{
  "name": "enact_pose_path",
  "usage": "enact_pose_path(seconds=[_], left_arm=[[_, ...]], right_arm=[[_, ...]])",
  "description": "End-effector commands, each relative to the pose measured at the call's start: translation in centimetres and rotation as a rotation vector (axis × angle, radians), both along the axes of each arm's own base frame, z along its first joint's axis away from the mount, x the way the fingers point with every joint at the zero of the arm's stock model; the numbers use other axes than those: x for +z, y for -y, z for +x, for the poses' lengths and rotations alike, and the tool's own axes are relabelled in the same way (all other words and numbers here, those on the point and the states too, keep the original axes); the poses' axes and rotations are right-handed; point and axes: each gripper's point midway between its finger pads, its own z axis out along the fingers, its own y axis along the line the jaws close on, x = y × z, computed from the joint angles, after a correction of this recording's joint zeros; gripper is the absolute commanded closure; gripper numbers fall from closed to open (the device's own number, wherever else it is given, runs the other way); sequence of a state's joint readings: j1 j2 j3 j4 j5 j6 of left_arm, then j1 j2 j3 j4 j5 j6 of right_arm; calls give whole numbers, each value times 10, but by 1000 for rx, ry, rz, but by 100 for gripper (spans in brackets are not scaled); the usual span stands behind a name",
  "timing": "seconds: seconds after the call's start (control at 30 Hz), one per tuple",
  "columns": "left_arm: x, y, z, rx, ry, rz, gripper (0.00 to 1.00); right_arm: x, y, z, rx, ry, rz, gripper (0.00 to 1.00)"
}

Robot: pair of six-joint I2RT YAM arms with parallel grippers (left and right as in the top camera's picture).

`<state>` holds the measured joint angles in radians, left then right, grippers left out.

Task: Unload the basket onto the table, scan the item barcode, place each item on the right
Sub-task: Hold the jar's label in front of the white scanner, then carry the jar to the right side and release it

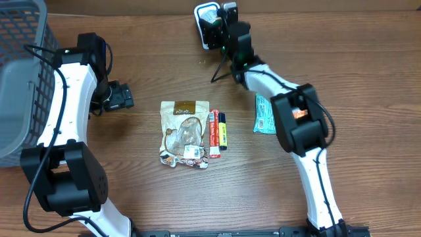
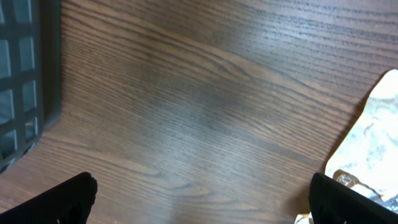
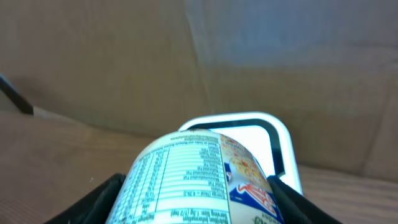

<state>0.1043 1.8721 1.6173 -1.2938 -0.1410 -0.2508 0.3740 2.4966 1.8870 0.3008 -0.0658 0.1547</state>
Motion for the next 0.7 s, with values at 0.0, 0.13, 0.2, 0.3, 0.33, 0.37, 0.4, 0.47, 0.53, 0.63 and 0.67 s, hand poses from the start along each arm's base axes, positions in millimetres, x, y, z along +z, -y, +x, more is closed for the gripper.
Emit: enact_pose_path(seconds=[0.0,0.13,0.2,0.3,0.33,0.37,0.4,0.47,0.53,0.63,0.67], left_arm=[[1,3,4,-25,5,-2,0],[1,3,4,-25,5,-2,0],[1,3,4,-25,5,-2,0],[1,3,4,-25,5,-2,0],[1,3,4,-25,5,-2,0],[1,3,4,-26,5,-2,0],[1,3,4,-25,5,-2,0],[1,3,4,-25,5,-2,0],[1,3,4,-25,5,-2,0],[1,3,4,-25,5,-3,0],[1,3,4,-25,5,-3,0]], right_arm=[[144,24,-16,-23,105,51,96],[175,75,-45,-84,-38,-2,96],[182,109,-56,-136,-99,-9,96],[177,169,-73,-255,-245,27,96],[169,192,-81,-300,-308,33,96],[159,210,-87,-333,-362,24,96],[146,231,-96,-370,-428,15,96],[120,265,-112,-434,-550,2,96],[91,298,-133,-498,-679,-2,96],[53,336,-162,-573,-836,5,96],[42,345,-170,-593,-877,10,96]])
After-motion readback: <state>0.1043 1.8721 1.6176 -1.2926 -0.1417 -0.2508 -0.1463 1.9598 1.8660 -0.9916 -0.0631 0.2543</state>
